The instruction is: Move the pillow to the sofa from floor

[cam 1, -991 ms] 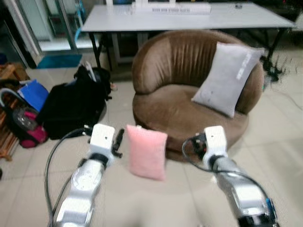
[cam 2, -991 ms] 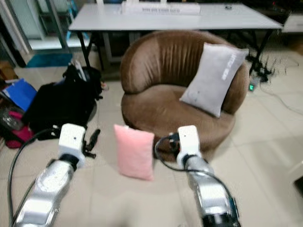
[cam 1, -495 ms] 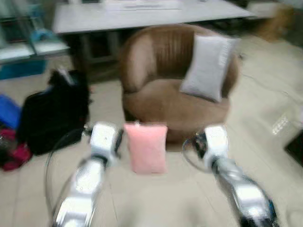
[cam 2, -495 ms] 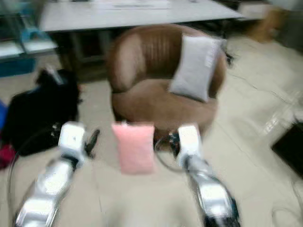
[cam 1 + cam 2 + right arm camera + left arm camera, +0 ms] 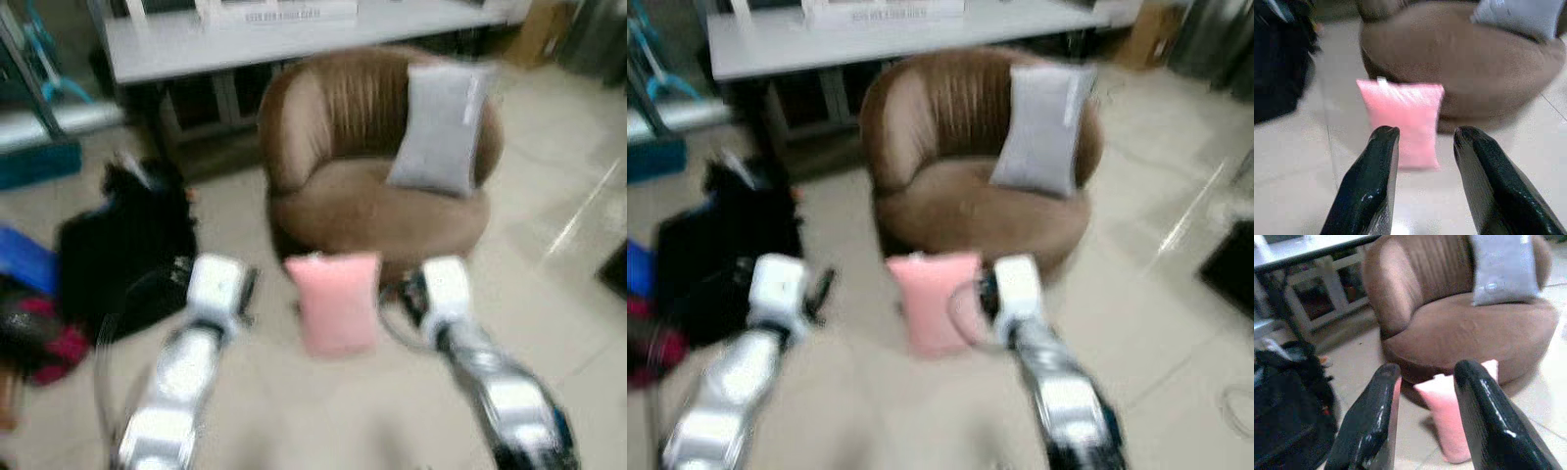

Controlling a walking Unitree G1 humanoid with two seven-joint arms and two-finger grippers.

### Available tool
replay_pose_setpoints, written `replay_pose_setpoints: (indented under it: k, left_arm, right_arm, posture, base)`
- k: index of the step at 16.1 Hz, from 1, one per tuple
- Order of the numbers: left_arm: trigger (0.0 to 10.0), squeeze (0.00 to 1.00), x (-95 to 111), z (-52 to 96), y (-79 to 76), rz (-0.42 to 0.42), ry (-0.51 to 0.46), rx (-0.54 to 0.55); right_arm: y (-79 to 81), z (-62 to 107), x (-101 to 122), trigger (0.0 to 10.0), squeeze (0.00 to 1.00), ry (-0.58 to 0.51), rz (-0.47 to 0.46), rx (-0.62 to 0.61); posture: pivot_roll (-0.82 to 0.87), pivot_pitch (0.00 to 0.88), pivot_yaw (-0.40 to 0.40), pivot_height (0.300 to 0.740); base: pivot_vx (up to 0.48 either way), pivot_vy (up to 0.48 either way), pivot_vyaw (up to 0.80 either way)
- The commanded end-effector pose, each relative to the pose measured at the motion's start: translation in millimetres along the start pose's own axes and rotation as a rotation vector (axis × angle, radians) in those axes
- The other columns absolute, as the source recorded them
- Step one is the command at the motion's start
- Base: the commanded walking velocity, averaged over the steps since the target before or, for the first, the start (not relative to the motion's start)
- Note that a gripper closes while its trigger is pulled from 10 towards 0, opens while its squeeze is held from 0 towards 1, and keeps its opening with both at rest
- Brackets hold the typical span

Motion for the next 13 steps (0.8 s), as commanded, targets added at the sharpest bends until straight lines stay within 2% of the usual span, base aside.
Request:
replay_pose_setpoints:
  k: [1, 3, 6, 10, 13]
  left_arm:
    - [10.0, 0.0, 1, 0.9, 7.2, -0.019, 0.004, 0.019]
    - [10.0, 0.0, 1, 1.5, 7.5, -0.019, -0.001, 0.02]
    - [10.0, 0.0, 12, 1.3, 7.0, -0.032, -0.068, 0.025]
    - [10.0, 0.0, 12, 0.3, 5.2, -0.052, -0.063, 0.008]
    - [10.0, 0.0, 14, 0.4, 5.6, -0.047, -0.076, 0.008]
  right_arm:
    - [1.2, -1.0, 7, 10.0, 0.0, -0.018, 0.0, 0.004]
    - [1.9, -1.0, 6, 10.0, 0.0, -0.016, 0.003, 0.005]
    - [1.9, -1.3, 6, 10.0, 0.0, -0.018, 0.003, 0.004]
    - [3.5, -1.3, 8, 10.0, 0.0, -0.028, 0.017, 0.017]
    - [3.3, -1.4, 8, 10.0, 0.0, -0.031, -0.008, 0.014]
  posture:
    - [0.06, 0.0, 0.007, 0.74]
    - [0.06, 0.0, -0.001, 0.74]
    - [0.06, 0.0, 0.0, 0.74]
    - [0.06, 0.0, 0.001, 0.74]
    - [0.07, 0.0, 0.0, 0.74]
  base:
    - [0.0, 0.461, 0.0]
    - [0.0, 0.439, 0.0]
    - [0.0, 0.0, 0.0]
    - [0.0, 0.0, 0.0]
    - [0.279, 0.0, -0.19]
Point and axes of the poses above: a point about 5 cm out from each wrist's last joint towards the gripper, its own z axis pointing back from the gripper into the wrist, its own x axis along the axis of the wrist's last joint, y = z × x, the point moved 4 cm from there along -z, pointing out of the wrist towards the gripper, and after that the axes turned 6 degrees about z, right-handed, at the moved point
